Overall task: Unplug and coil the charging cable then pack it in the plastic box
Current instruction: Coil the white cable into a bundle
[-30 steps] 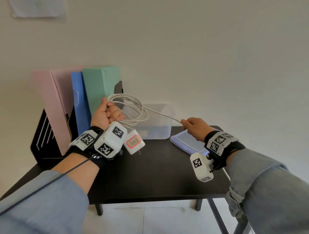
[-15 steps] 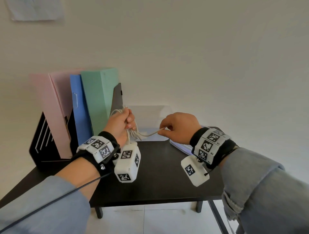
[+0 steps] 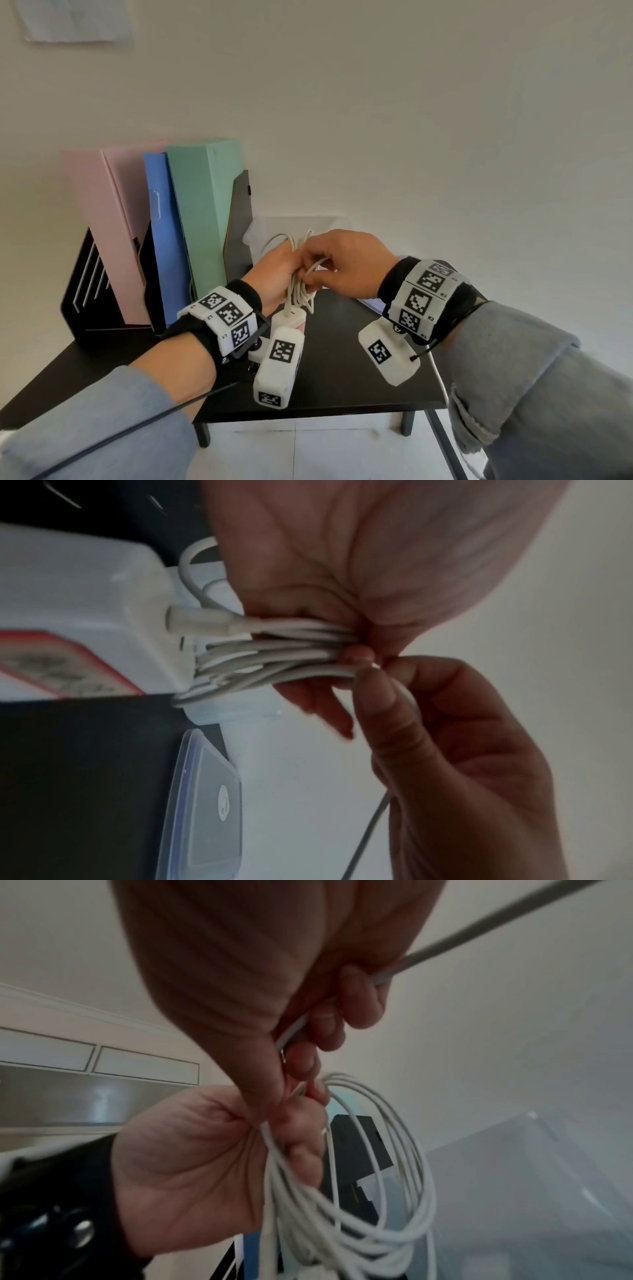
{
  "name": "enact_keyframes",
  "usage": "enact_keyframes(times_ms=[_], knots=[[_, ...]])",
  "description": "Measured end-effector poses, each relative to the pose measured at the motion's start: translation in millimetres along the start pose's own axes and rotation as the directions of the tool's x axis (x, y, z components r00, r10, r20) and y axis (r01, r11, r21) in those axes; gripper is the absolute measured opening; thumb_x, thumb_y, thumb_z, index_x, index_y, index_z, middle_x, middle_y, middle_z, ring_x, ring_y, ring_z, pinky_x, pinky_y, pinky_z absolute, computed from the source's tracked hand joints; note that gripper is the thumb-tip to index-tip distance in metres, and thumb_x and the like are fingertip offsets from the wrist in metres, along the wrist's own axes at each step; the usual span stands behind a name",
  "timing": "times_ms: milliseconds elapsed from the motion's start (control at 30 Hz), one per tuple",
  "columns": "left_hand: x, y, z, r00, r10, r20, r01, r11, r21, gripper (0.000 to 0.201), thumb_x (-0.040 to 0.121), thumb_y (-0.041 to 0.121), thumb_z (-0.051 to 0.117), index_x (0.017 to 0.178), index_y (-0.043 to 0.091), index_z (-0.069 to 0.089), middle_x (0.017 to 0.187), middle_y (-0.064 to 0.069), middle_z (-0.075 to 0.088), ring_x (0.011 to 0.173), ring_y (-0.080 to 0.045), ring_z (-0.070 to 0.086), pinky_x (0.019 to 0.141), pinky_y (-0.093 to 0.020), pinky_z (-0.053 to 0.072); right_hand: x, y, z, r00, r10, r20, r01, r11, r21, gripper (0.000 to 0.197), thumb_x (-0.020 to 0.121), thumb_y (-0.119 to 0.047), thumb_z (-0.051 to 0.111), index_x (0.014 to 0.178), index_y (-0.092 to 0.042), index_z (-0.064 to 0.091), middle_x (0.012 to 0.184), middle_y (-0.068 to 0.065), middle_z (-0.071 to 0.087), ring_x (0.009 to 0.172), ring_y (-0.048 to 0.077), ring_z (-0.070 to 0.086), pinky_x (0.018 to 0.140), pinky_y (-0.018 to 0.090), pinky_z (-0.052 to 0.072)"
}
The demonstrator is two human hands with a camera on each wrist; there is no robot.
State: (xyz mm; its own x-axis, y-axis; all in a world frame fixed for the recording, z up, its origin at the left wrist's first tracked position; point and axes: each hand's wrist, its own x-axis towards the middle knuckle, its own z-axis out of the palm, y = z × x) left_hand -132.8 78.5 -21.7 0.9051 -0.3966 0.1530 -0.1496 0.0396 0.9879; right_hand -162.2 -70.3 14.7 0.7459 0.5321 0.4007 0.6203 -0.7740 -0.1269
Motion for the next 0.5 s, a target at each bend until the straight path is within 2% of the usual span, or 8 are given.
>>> enact_keyframes(times_ms=[67,167,267,367,433,500], knots=[[-1.1,-1.5,-0.7,0.999,-0.034,-0.017,0.033,0.999,-0.026,0.018,0.096,0.013,0.038,0.082,0.010,0.049,0.059,-0.008,0.041,0.043,-0.013,0.043,0.046,-0.024,0.039,-0.8,3.0,-0.2,0.999,0.046,-0.016,-0.044,0.996,0.080,0.025,0.079,-0.042,0.066,0.084,-0.021,0.055,0.080,-0.007,0.058,0.075,0.015,0.053,0.065,0.030,0.044],[-4.7,-0.1,1.0,0.997,-0.070,-0.026,0.068,0.993,-0.095,0.028,0.100,0.025,0.037,0.079,0.010,0.048,0.051,-0.002,0.040,0.035,-0.009,0.036,0.041,-0.021,0.034,-0.2,12.7,2.6,0.996,0.078,-0.046,-0.068,0.981,0.179,0.039,0.070,-0.045,0.075,0.094,-0.022,0.054,0.091,-0.008,0.053,0.078,0.010,0.050,0.070,0.026,0.045],[-9.9,3.9,3.5,0.996,-0.087,0.020,0.089,0.990,-0.109,0.027,0.100,0.026,0.034,0.084,0.010,0.048,0.059,-0.001,0.045,0.032,-0.005,0.030,0.037,-0.016,0.025,0.5,22.0,3.8,0.987,0.141,-0.078,-0.114,0.953,0.282,0.054,0.067,-0.040,0.080,0.112,-0.025,0.053,0.106,-0.005,0.050,0.076,0.002,0.046,0.072,0.019,0.041],[-13.5,4.2,2.9,0.991,-0.105,0.080,0.110,0.991,-0.069,0.029,0.100,0.025,0.033,0.082,0.009,0.048,0.067,-0.002,0.047,0.031,-0.003,0.027,0.036,-0.015,0.025,-1.1,25.3,-0.1,0.975,0.214,-0.055,-0.180,0.916,0.358,0.066,0.067,-0.036,0.081,0.125,-0.031,0.049,0.112,-0.006,0.045,0.073,-0.003,0.043,0.069,0.011,0.038],[-15.3,5.4,1.4,0.987,-0.110,0.119,0.119,0.990,-0.080,0.032,0.100,0.029,0.033,0.079,0.009,0.048,0.064,-0.003,0.046,0.029,-0.003,0.026,0.035,-0.015,0.024,-1.3,26.4,-2.4,0.978,0.207,0.008,-0.196,0.910,0.366,0.068,0.069,-0.039,0.078,0.130,-0.035,0.048,0.118,-0.006,0.047,0.080,-0.005,0.045,0.077,0.013,0.038],[-17.3,6.5,1.3,0.981,-0.106,0.161,0.117,0.991,-0.060,0.036,0.096,0.038,0.037,0.077,0.010,0.047,0.057,-0.001,0.045,0.028,-0.003,0.024,0.034,-0.013,0.022,-1.7,27.0,-3.9,0.978,0.189,0.093,-0.210,0.905,0.370,0.067,0.071,-0.042,0.075,0.132,-0.036,0.047,0.126,-0.007,0.049,0.100,-0.003,0.045,0.093,0.021,0.034]])
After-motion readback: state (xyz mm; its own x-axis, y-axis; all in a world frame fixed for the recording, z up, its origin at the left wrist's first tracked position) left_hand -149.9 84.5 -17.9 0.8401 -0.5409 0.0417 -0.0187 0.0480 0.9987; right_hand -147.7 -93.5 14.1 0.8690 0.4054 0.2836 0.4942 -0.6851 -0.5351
